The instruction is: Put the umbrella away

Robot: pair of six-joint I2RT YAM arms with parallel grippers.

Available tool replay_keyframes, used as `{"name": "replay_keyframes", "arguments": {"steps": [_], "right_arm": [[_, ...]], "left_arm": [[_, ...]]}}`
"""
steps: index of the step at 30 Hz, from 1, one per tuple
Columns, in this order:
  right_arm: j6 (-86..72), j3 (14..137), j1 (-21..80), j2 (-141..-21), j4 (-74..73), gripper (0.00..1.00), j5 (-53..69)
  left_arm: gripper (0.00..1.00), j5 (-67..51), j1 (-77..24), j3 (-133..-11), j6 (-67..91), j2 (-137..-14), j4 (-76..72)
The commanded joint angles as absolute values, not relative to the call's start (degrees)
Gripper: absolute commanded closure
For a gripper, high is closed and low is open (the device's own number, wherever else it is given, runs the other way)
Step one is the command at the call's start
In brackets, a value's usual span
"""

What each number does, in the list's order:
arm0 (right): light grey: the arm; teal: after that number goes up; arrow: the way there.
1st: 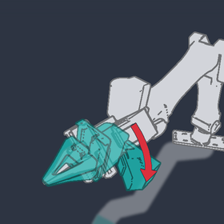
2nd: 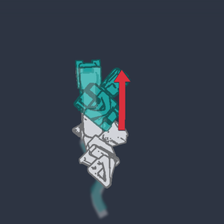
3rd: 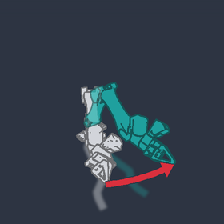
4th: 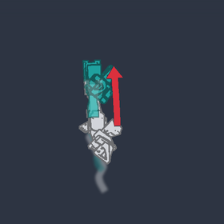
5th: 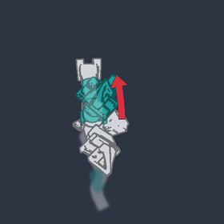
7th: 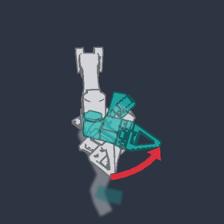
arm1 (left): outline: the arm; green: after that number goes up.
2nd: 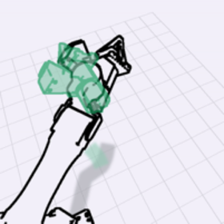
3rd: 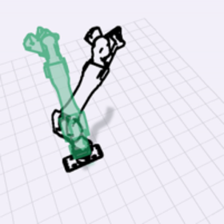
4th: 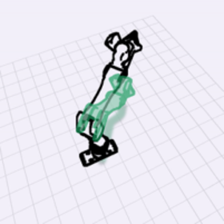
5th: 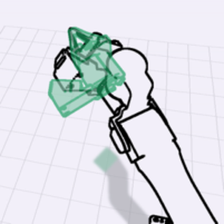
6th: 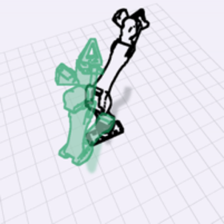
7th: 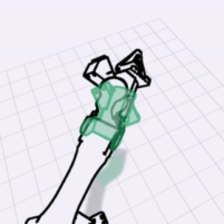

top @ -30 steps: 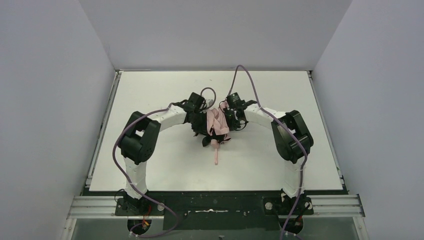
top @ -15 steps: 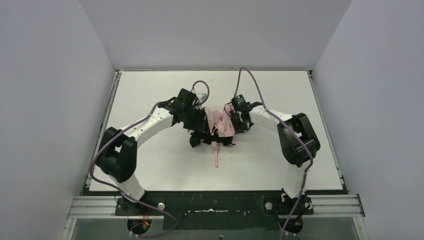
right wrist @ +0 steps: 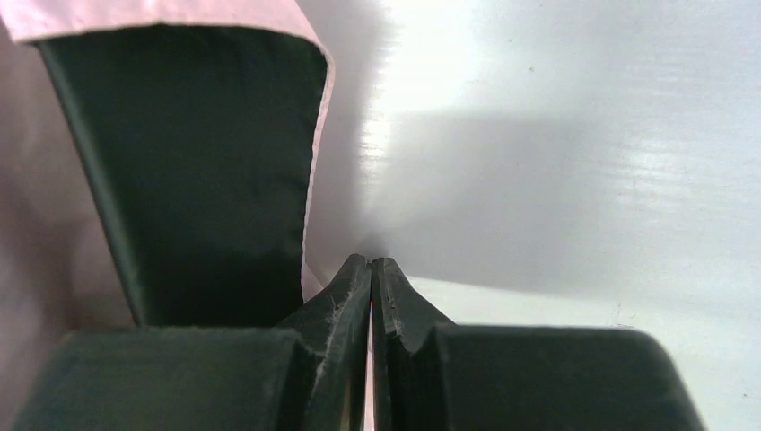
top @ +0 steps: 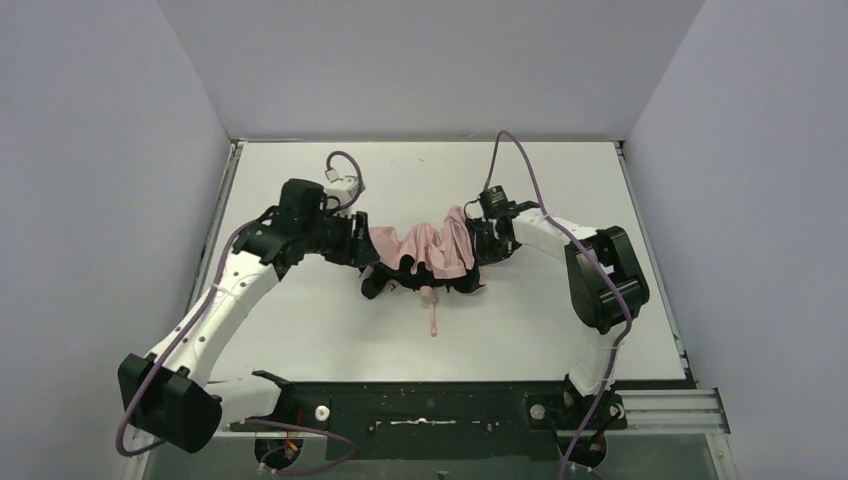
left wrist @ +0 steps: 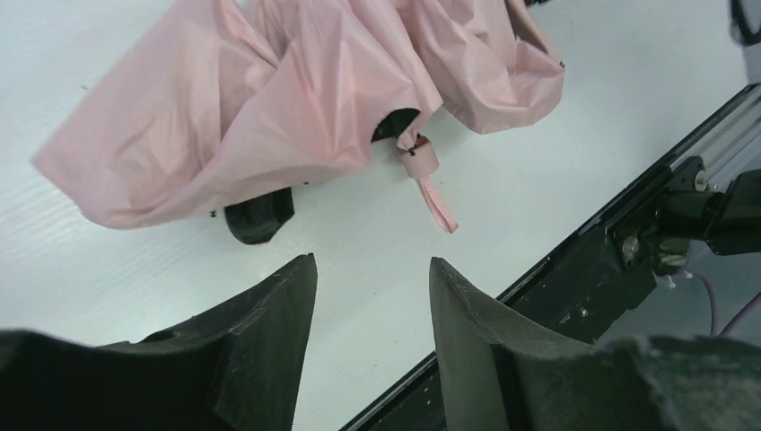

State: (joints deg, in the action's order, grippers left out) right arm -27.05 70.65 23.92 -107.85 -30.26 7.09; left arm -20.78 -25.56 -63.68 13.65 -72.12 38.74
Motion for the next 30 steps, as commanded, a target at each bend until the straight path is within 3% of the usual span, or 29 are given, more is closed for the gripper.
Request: {"name": "replay_keyframes", "arguments": {"steps": [1, 7, 11, 14, 22, 30], "right_arm": [[-25.84, 69.90, 23.64, -104.06, -29.82, 0.96, 7.55], [-25.76, 69.91, 23.63, -104.06, -30.02, 0.96, 7.43], [-25.24, 70.34, 23.64, -103.99, -30.94, 0.96, 6.84], [-24.64, 70.66, 23.64, -104.13, -32.03, 0.96, 6.40], [-23.61, 70.01, 23.69, -103.86, -33.47, 0.96, 5.21], [-23.93, 69.04, 23.81, -105.35, -32.13, 0.95, 5.14]], "left_arm": [[0.54, -28.86, -19.68, -68.15, 8.01, -65.38, 40.17], [0.58, -18.72, -12.82, -70.77, 8.58, -63.17, 40.11], [0.60, -15.72, -5.17, -72.56, 13.73, -70.09, 37.93], [0.67, -12.46, -3.03, -76.29, 14.28, -78.16, 37.34], [0.89, -8.81, -3.08, -90.50, 11.39, -103.08, 44.13], [0.93, -5.87, -8.61, -88.64, 11.28, -111.02, 43.26]]}}
